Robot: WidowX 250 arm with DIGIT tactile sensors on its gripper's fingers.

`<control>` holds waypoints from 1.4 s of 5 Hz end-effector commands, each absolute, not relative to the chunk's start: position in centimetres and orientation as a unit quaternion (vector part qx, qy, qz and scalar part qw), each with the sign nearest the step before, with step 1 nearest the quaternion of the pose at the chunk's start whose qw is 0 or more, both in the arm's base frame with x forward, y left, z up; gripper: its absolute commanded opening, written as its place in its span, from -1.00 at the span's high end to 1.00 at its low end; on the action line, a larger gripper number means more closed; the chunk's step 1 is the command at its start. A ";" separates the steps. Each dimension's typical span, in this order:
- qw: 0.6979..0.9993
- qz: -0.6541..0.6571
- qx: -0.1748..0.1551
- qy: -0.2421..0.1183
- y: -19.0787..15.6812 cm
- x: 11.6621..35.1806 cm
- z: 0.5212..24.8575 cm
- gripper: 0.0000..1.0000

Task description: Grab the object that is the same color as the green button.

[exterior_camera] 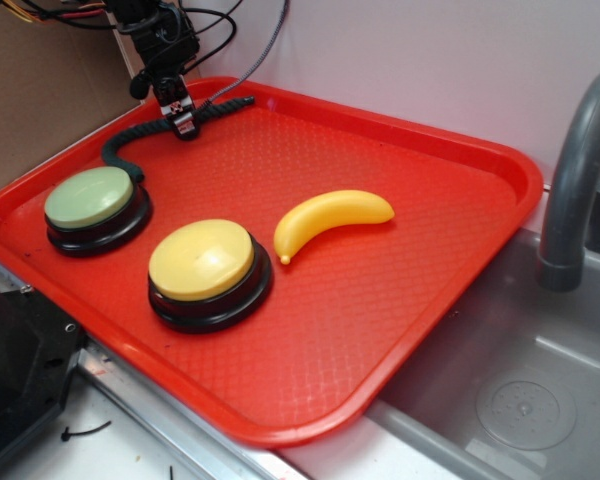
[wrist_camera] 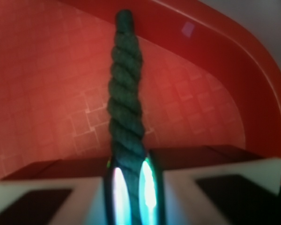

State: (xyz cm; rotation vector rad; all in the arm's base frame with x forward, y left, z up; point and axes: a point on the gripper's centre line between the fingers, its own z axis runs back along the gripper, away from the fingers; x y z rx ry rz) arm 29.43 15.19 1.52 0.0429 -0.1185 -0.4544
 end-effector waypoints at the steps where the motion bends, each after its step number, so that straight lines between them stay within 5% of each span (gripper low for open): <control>1: 0.982 -0.167 0.051 -0.072 14.0 30.0 6.5 1.00; 3: 0.999 0.028 0.025 -0.038 8.2 29.3 14.5 1.00; 5: 0.997 0.051 -0.021 -0.044 2.6 28.2 20.6 1.00; 7: 0.998 0.033 -0.004 -0.044 -0.1 28.3 22.0 1.00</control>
